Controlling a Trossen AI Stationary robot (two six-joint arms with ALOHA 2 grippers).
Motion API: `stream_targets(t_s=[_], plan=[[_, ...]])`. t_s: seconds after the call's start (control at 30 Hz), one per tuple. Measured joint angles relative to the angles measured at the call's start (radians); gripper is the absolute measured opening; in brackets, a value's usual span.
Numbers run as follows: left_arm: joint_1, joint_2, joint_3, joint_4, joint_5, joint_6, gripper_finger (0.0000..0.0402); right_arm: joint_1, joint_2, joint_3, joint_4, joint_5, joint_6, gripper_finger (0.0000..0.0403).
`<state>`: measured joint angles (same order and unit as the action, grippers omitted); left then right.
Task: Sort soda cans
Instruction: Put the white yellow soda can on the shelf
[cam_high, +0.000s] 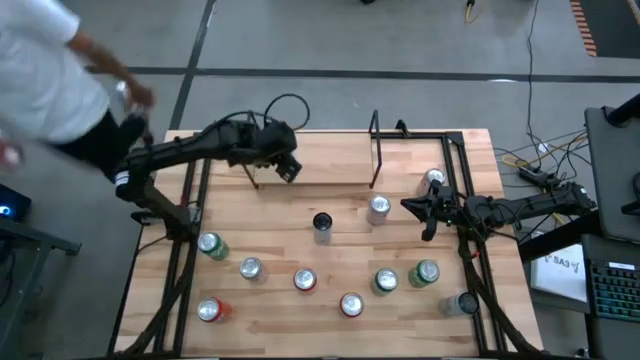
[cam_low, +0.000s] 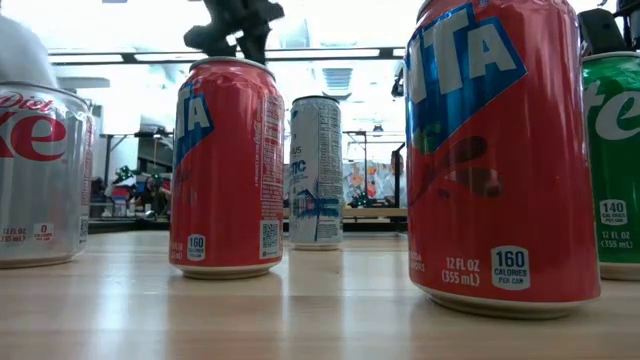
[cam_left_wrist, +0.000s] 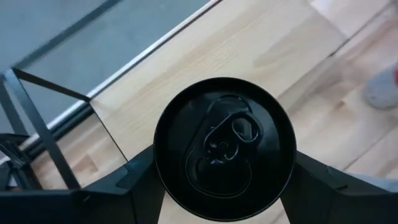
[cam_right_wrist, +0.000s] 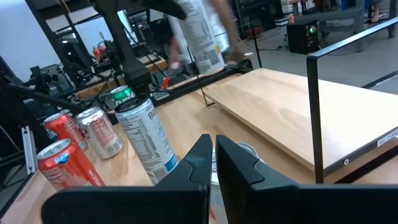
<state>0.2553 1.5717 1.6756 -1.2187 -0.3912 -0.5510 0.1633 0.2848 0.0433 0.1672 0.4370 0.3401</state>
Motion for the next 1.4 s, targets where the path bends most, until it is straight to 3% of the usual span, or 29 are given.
stream_targets(t_s=[0.47, 1.2, 1.4], plan=[[0.087, 0.084, 0.0, 0.036, 0.025, 0.065, 0.0234, 0.0, 0.0, 0.0, -0.003, 0.0, 0.0, 0.0012], [0.05, 0.095, -0.023, 0.093, -0.034, -0.124, 0.0238, 0.0, 0.0, 0.0, -0.007, -0.014, 0.008, 0.0012], [0.038, 0.094, -0.079, 0.112, -0.071, -0.159, 0.0239, 0.0, 0.0, 0.0, -0.007, -0.026, 0.008, 0.0012]])
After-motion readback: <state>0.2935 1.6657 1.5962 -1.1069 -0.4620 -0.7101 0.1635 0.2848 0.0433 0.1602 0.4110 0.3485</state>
